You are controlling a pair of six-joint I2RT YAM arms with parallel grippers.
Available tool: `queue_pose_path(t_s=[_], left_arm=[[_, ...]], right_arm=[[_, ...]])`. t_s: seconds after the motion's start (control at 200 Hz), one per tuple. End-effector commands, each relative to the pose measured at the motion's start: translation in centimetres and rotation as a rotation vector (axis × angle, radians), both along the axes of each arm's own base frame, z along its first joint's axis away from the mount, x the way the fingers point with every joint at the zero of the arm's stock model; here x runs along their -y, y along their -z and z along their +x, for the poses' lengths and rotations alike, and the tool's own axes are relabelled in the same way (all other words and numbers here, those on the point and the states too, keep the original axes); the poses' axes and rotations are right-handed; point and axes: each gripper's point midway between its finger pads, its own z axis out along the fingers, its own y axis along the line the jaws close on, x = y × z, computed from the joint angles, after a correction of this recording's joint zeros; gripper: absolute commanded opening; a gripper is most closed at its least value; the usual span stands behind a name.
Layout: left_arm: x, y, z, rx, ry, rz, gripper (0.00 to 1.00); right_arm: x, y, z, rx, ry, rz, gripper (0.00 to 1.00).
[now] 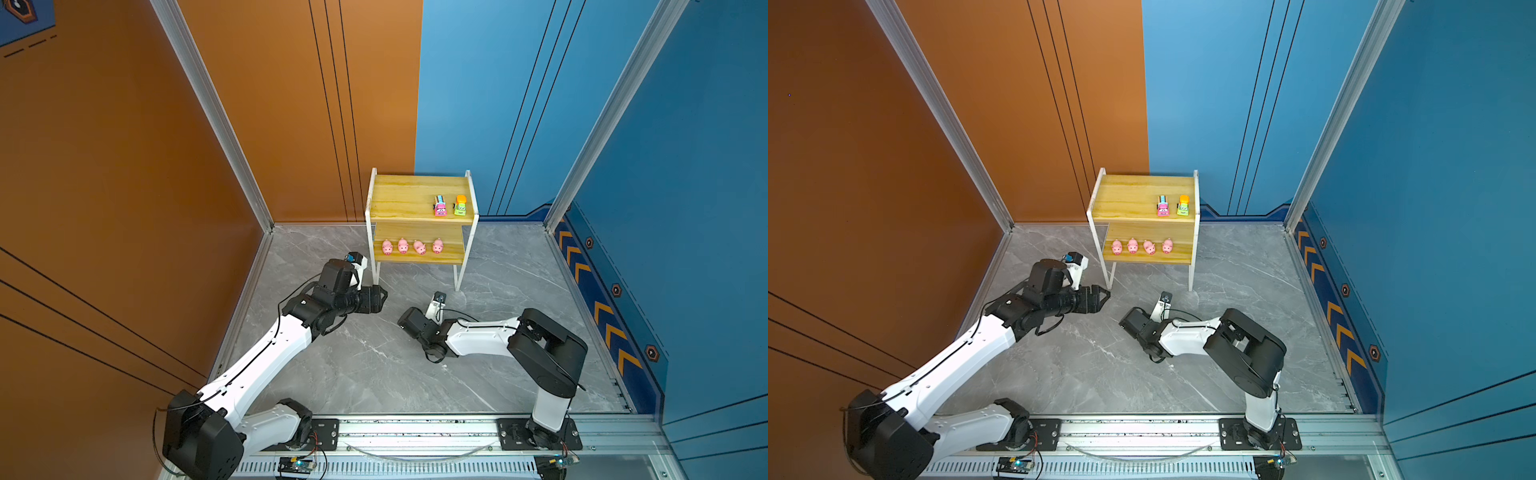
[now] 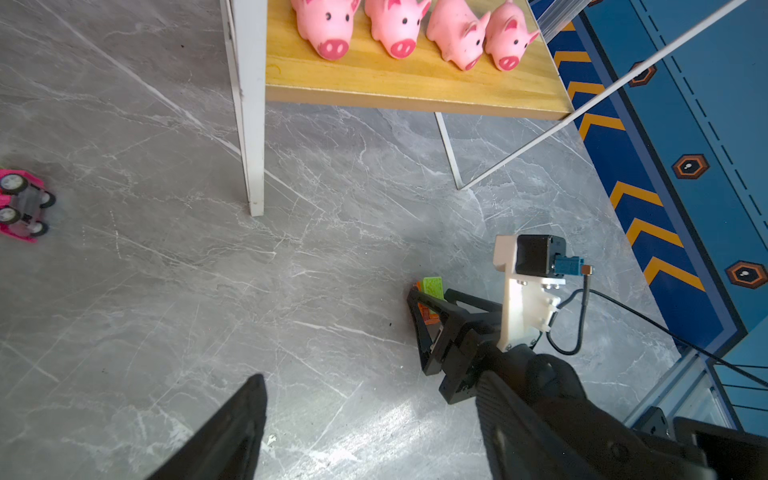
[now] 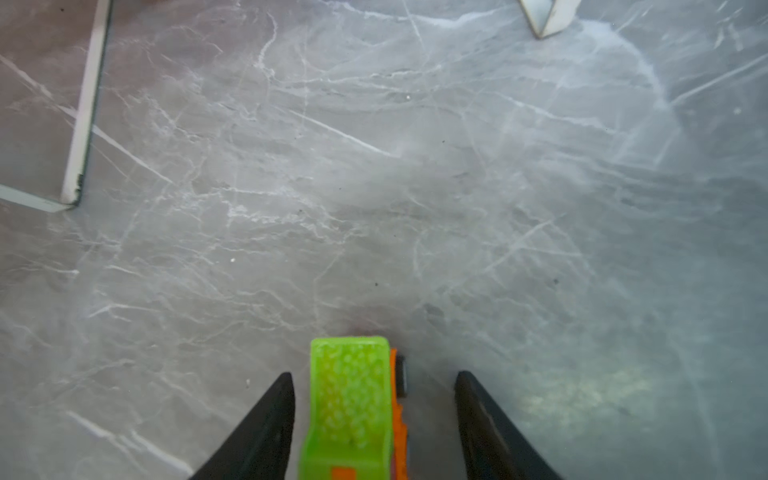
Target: Place and organize the plastic toys onto the shelf
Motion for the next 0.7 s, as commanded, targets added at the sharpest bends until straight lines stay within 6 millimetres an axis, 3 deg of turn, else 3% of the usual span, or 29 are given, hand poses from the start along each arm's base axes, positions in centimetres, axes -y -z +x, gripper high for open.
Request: queue_pose_path(t_s=[0.0, 0.445, 0.696], left_arm=[[0.3, -0.4, -0.2, 0.024, 0.023, -0.010, 0.80], [0.2, -0.3, -0.1, 0.022, 0.022, -0.007, 0.80], [0.1, -0.1, 0.0, 0.019, 0.017, -0.001, 0.80]], right_arm=[[0.8, -0.3, -0.2, 0.026, -0.006, -0.104, 0.59], [0.3, -0.3, 0.0, 0.133, -0.203, -0.084, 0.39], [-1.3, -0.7, 0.1, 0.248, -0.439, -0.003, 0.24]])
